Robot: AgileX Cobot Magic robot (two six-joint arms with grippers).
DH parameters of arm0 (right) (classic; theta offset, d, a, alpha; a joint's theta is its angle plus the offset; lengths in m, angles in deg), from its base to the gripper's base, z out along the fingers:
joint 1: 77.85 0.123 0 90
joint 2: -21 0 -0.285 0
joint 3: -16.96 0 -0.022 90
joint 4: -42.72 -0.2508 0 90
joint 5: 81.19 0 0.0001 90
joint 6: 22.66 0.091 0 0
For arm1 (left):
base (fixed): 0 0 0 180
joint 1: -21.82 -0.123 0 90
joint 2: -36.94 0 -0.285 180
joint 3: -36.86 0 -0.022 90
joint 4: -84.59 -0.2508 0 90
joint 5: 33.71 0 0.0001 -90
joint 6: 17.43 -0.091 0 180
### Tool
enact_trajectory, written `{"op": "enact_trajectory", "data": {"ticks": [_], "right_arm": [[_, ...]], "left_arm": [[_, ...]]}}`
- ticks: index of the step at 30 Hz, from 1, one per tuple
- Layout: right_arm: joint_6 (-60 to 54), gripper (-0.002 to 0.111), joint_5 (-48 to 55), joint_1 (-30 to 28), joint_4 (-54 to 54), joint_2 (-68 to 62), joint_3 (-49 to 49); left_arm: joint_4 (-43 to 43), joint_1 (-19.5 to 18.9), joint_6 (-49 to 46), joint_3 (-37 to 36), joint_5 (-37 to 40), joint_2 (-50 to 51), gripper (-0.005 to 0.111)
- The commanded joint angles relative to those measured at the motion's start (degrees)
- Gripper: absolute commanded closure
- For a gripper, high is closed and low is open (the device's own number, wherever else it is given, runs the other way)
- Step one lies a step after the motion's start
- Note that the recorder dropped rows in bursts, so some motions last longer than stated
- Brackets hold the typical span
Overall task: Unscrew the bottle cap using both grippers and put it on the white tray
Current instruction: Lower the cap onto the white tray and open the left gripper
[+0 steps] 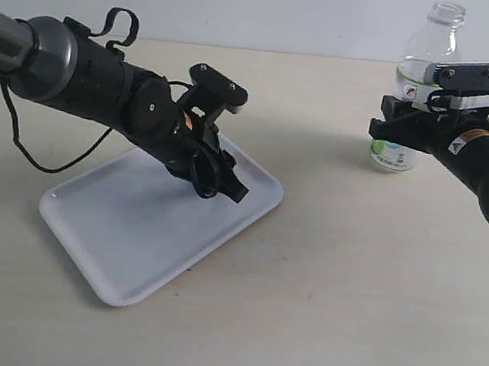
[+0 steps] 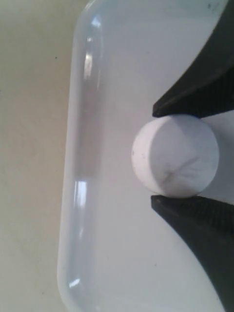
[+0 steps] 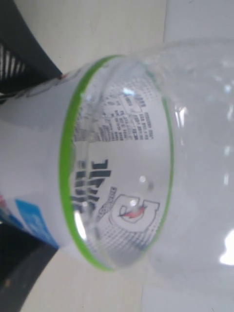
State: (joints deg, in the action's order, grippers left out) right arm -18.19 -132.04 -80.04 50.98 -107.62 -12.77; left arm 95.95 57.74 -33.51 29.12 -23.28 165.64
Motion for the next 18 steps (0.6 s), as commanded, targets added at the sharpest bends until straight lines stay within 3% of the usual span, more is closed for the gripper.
{"op": "enact_trajectory", "data": {"ticks": [1, 18], "right_arm": [[-0.3, 0.108, -0.7, -0.3, -0.1, 0.0, 0.4], [-0.3, 0.108, -0.2, -0.3, -0.1, 0.0, 0.4]], "left_arm": [[0.2, 0.0, 0.7, -0.3, -1.8, -0.2, 0.107], [-0.3, 0.0, -0.1, -0.3, 1.0, -0.2, 0.107]]}}
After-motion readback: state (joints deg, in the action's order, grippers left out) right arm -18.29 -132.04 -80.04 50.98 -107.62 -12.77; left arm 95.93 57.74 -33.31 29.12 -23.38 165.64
